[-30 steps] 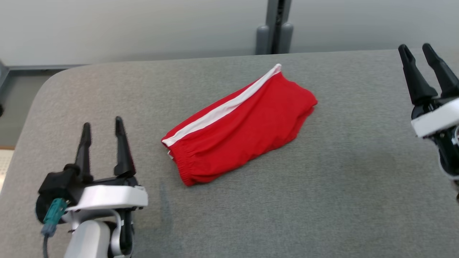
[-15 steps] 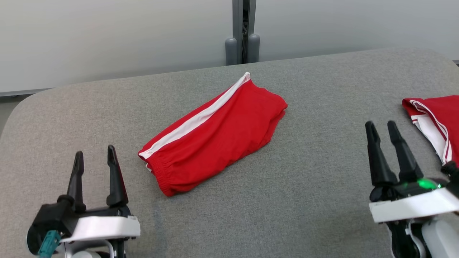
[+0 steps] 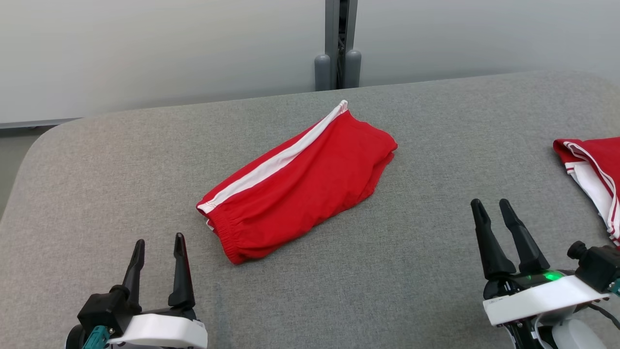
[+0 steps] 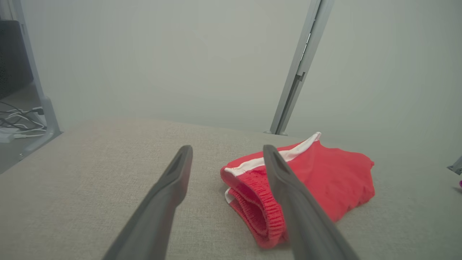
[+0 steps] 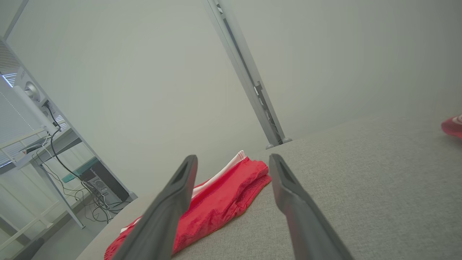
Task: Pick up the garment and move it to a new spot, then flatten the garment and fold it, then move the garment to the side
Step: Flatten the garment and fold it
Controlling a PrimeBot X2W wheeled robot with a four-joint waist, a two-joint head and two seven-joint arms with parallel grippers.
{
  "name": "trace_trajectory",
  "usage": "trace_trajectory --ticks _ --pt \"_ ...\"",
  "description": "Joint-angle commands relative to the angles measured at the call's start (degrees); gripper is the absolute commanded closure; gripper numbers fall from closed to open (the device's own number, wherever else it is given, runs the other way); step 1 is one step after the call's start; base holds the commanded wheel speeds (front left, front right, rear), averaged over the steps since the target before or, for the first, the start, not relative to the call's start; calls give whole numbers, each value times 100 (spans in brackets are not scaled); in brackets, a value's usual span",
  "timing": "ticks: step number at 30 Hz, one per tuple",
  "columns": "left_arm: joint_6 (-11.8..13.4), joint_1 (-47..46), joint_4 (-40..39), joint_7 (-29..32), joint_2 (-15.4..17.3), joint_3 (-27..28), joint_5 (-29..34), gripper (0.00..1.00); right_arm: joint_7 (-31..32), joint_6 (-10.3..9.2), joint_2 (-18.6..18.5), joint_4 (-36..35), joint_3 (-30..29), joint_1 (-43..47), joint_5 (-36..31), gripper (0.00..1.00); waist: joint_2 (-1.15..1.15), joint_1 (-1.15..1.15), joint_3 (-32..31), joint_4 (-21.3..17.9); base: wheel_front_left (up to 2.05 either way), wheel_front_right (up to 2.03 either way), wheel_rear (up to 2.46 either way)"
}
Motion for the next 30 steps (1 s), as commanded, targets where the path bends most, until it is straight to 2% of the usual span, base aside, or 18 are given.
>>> trace_trajectory --ticks 1,6,13,17,21,25,30 --pt "42 -23 -6 -5 30 3 -34 0 1 0 -67 -13 -12 -37 63 0 0 0 2 16 0 0 0" --pt "40 -64 -31 -5 28 -41 -32 0 2 0 -81 103 85 -31 390 0 0 0 28 68 0 0 0" --pt "28 -224 -74 -5 30 -152 -57 0 247 0 -412 472 115 -389 803 0 0 0 277 229 0 0 0" --pt "108 -354 -114 -5 30 -276 -143 0 1071 0 -380 904 80 -890 1203 0 0 0 503 399 0 0 0" --pt "149 -479 -136 -5 23 -497 -246 0 1992 0 -302 1421 -308 -1504 1879 0 0 0 725 646 0 0 0" --pt "247 -640 -166 -5 31 -661 -431 0 2639 0 -376 1963 -511 -2098 1857 0 0 0 931 976 0 0 0" --pt "288 -684 -178 -5 22 -736 -529 0 3029 1 -373 2622 -811 -2598 1797 0 0 0 1061 1294 0 0 0"
